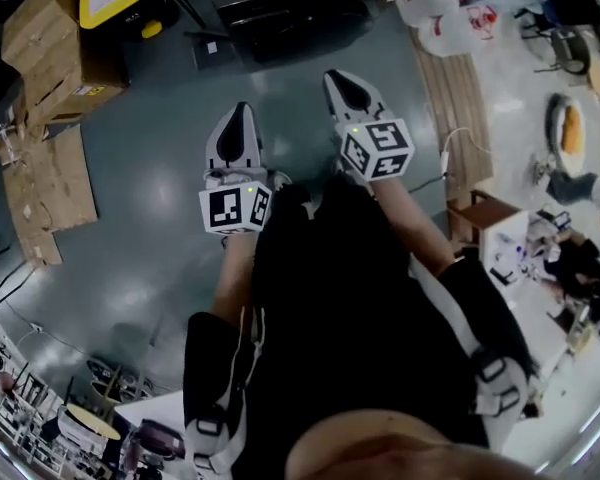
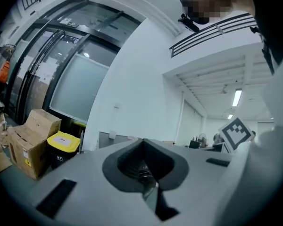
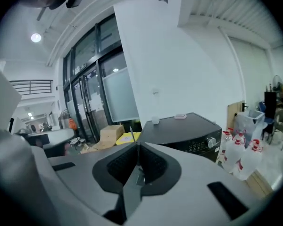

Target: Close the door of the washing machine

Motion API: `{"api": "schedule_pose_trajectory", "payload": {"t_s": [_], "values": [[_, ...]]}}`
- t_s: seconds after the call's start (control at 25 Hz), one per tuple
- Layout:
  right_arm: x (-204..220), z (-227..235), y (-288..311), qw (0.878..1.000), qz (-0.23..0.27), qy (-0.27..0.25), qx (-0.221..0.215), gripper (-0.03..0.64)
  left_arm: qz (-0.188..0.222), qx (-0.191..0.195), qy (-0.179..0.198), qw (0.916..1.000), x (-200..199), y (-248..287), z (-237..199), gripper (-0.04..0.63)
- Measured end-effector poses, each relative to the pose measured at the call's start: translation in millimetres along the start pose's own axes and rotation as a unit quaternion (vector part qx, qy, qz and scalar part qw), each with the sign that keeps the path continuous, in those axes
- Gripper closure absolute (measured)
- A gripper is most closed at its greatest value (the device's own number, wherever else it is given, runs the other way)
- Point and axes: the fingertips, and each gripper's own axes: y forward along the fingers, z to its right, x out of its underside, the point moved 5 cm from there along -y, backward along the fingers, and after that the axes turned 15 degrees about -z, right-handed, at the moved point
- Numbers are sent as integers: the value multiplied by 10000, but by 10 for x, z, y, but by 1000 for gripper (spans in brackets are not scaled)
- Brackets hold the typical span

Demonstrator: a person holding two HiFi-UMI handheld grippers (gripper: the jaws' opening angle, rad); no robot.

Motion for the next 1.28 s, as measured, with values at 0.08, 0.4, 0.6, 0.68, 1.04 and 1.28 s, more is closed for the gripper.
{"api": "schedule_pose_trajectory", "payload": {"t_s": [0.08, 0.4, 0.6, 0.68, 1.04, 1.28], "values": [[-41, 110, -273, 9999, 146, 58, 37, 598, 49, 20, -8, 10000, -76, -43, 208, 591], [-37, 416, -1035, 9986, 502, 136, 107, 606, 87, 36, -184, 9998, -206, -66, 805, 591], [60, 509, -1140, 9992, 409, -8, -9, 606, -46, 36, 28, 10000, -188, 41, 994, 591], [84, 530, -1160, 9992, 384, -39, -41, 606, -51, -2, -25, 10000, -187, 55, 1049, 591], [30, 589, -1188, 9985, 526, -152, -88, 611, -29, 5, 115, 9999, -178, 113, 1126, 591], [34, 563, -1195, 9982, 531, -231, -120, 611, -12, -7, 150, 9999, -159, 102, 1112, 591]]}}
